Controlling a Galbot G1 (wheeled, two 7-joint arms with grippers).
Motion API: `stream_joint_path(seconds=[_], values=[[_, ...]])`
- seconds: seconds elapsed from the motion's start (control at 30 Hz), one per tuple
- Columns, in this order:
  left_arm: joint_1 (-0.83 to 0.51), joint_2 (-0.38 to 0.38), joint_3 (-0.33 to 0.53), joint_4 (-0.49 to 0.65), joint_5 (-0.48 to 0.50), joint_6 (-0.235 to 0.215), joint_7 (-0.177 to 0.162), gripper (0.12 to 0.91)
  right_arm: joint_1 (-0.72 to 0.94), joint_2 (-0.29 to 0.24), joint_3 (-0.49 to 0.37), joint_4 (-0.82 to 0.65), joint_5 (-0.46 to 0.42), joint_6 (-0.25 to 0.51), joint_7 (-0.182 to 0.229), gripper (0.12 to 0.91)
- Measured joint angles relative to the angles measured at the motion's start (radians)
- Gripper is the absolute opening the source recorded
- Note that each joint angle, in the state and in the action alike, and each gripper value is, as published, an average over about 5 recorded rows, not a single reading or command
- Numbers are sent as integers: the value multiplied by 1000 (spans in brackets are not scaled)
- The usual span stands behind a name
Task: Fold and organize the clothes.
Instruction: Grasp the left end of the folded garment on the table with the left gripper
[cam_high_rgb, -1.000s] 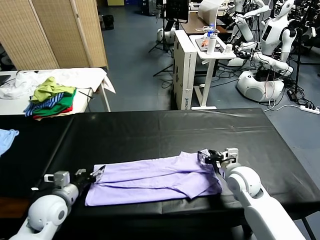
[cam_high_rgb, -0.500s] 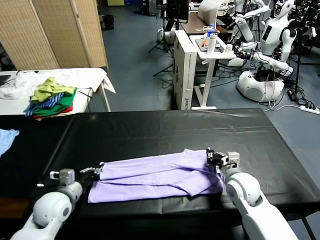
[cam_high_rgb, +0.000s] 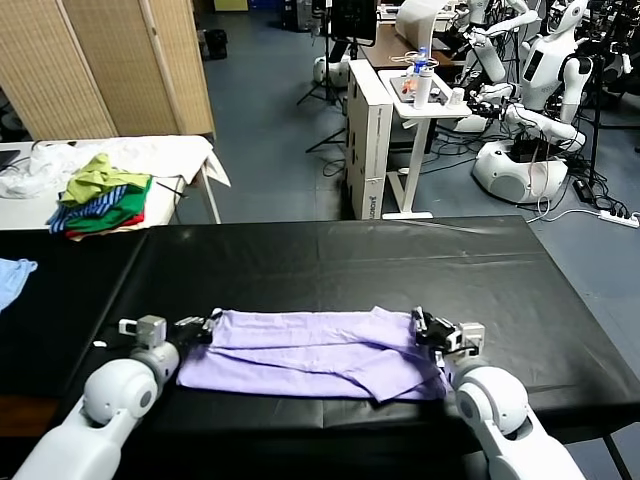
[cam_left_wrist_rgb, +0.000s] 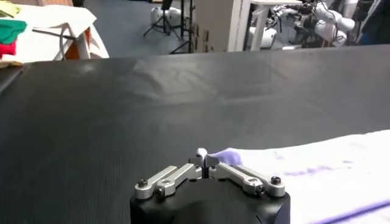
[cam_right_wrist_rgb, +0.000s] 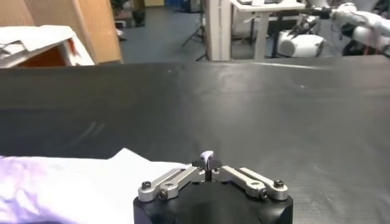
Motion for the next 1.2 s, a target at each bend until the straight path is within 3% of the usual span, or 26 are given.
stream_joint_path(seconds=[0.1, 0.2, 0.5, 0.9, 1.03, 1.2], values=[[37, -9, -38, -31, -7, 5, -11, 795, -5, -28, 10, 19, 20, 0, -2, 886], [77, -29, -82, -58, -11, 9, -18, 888, -20, -56, 24, 41, 31, 2, -9, 904], [182, -126, -186, -90, -11, -2, -2, 907, -87, -108, 91, 104, 42, 13, -26, 907], [213, -191, -204, -96, 8, -14, 5, 906, -156, -120, 167, 174, 50, 14, -26, 907], [222, -205, -201, -97, 31, -21, 13, 850, -163, -121, 171, 187, 48, 14, -26, 907], [234, -221, -198, -97, 55, -31, 23, 597, -164, -119, 167, 194, 42, 15, -26, 907]])
